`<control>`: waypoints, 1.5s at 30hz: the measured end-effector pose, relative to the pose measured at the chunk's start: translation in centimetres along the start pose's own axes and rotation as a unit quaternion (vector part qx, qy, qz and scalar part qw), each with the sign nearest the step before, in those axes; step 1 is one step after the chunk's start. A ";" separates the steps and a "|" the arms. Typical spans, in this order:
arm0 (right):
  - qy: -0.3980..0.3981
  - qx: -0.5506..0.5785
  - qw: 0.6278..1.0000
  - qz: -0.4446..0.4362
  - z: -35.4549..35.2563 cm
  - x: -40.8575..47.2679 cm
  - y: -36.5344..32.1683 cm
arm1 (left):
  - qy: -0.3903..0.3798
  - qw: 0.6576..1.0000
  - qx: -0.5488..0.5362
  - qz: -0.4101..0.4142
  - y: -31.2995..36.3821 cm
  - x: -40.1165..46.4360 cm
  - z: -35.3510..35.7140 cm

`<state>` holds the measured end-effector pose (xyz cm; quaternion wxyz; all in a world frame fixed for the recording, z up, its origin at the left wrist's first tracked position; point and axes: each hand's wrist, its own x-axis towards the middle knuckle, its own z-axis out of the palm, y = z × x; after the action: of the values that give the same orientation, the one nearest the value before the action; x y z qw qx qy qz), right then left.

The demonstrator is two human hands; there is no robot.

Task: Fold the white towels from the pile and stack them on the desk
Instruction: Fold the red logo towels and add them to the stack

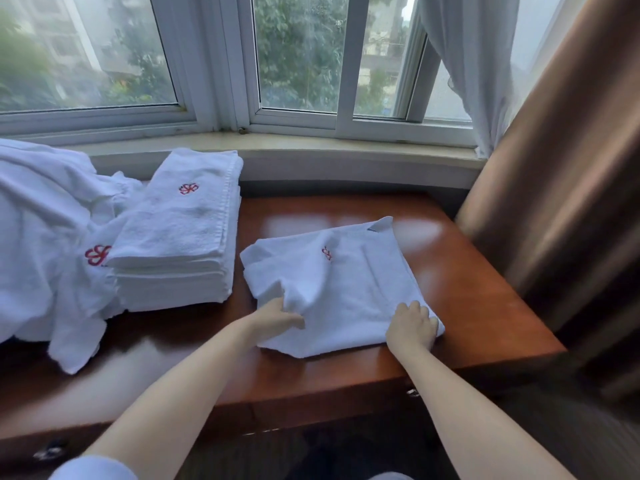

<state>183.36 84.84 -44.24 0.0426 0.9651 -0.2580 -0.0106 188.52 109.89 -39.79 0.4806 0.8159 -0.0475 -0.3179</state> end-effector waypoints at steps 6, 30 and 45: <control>-0.014 -0.024 0.998 0.061 -0.9 0.6 2.1 | -0.178 0.962 0.199 -0.061 0.2 -1.8 2.4; -0.146 0.250 0.950 0.115 -0.6 -0.2 -6.1 | 0.153 0.923 0.350 0.052 -0.8 1.7 0.3; -0.070 0.016 0.980 -0.186 1.4 10.2 -4.7 | 0.010 0.865 0.497 -0.062 1.4 7.1 -2.3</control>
<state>194.48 83.67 -46.00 0.0062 0.9937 -0.0768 -0.0812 195.76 108.12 -41.21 -0.0093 0.9510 -0.1439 -0.2736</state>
